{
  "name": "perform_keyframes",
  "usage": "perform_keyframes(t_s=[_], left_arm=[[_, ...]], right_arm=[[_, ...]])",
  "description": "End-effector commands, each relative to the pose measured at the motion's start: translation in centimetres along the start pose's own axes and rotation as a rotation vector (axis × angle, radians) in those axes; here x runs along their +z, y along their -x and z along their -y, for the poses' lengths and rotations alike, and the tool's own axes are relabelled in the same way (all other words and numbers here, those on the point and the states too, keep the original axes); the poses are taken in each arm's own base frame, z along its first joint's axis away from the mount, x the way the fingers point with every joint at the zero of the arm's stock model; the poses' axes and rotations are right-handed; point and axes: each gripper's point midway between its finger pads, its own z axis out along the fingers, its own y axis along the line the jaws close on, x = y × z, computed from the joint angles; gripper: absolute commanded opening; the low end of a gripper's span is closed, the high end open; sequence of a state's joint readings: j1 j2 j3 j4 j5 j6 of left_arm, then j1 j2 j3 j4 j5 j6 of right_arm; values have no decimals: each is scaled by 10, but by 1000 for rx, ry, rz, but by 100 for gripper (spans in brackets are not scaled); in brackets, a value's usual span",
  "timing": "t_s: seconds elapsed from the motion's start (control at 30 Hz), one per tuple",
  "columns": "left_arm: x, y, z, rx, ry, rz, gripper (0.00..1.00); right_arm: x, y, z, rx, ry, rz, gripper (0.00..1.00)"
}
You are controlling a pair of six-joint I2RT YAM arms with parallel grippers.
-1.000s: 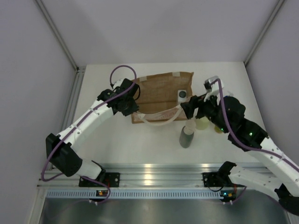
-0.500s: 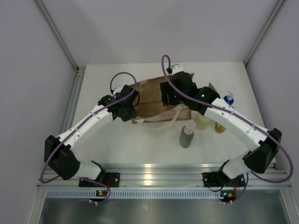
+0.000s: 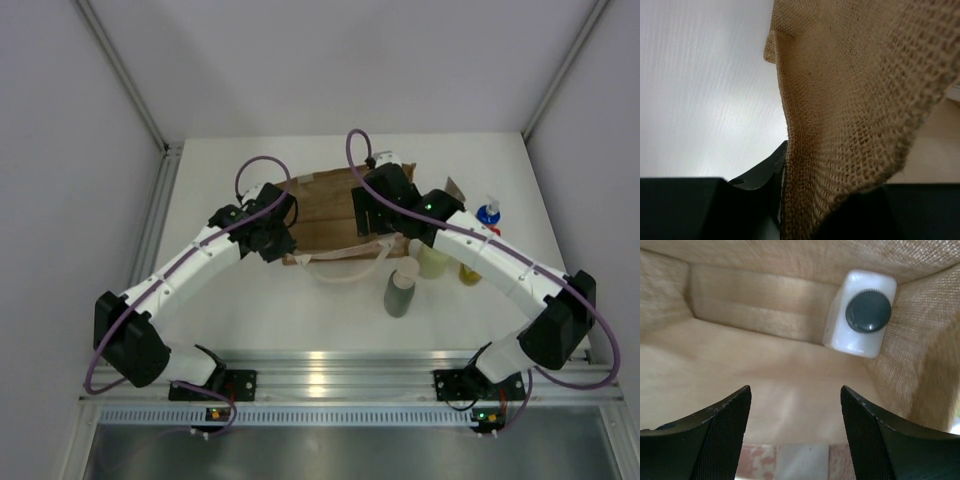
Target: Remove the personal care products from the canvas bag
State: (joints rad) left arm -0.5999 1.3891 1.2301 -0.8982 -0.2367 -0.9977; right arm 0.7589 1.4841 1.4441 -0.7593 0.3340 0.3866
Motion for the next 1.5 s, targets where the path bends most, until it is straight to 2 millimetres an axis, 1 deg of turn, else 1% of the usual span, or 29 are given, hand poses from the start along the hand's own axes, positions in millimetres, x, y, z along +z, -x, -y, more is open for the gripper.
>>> perform_keyframes(t_s=[0.0,0.03,0.1,0.17,0.2,0.27,0.3,0.37,0.4,0.43,0.47,0.5,0.63,0.8,0.87,0.93,1.03,1.07,1.2,1.27,1.3,1.37,1.47], left_arm=[[-7,1,7,-33,-32,-12,33],[-10,3,12,-35,-47,-9,33],[-10,4,15,-35,-52,-12,33],[-10,4,18,-32,-56,-19,33],[-10,4,18,-30,-57,-20,33],[-7,3,17,-27,-51,-24,33],[-7,2,18,-24,-50,-27,32],[-5,1,18,-18,-45,-32,33],[-5,1,18,-18,-47,-32,32],[-4,2,18,-21,-46,-32,32],[-4,1,18,-20,-43,-34,32],[-4,1,18,-17,-45,-37,32],[-5,2,20,-12,-50,-37,32],[-4,2,21,-7,-50,-36,32],[-4,3,21,-4,-50,-35,32],[-4,2,21,-4,-49,-36,32],[-3,3,21,-2,-47,-33,32],[-3,3,21,0,-45,-34,32],[-5,7,23,1,-51,-24,32],[-6,9,24,3,-52,-18,32],[-6,10,24,5,-53,-15,32],[-7,12,25,6,-55,-8,32],[-9,15,26,3,-59,-1,33]], right_arm=[[5,-20,16,2,-49,-54,70],[8,-29,18,-1,-54,-72,70],[9,-32,21,-11,-58,-70,70],[13,-28,24,-19,-81,-64,70],[13,-18,25,-24,-87,-47,70],[20,-10,32,-24,-120,-43,71],[20,0,33,-25,-119,-27,71],[29,5,41,-24,-145,-32,72],[29,11,42,-33,-145,-23,73],[32,13,48,-29,-158,-26,74],[37,13,50,-33,-165,-34,74],[38,18,51,-38,-164,-28,75],[50,21,63,-51,-193,-42,76],[56,31,73,-75,-226,-25,77],[65,32,76,-68,-222,-28,77],[73,29,80,-67,-209,-37,77],[89,26,78,-68,-173,-43,77],[97,23,75,-72,-154,-56,77],[116,11,70,-89,-117,-81,76],[125,1,66,-84,-95,-105,75],[129,0,65,-79,-88,-101,74],[135,-8,65,-74,-84,-117,71],[140,-13,63,-75,-73,-122,56]])
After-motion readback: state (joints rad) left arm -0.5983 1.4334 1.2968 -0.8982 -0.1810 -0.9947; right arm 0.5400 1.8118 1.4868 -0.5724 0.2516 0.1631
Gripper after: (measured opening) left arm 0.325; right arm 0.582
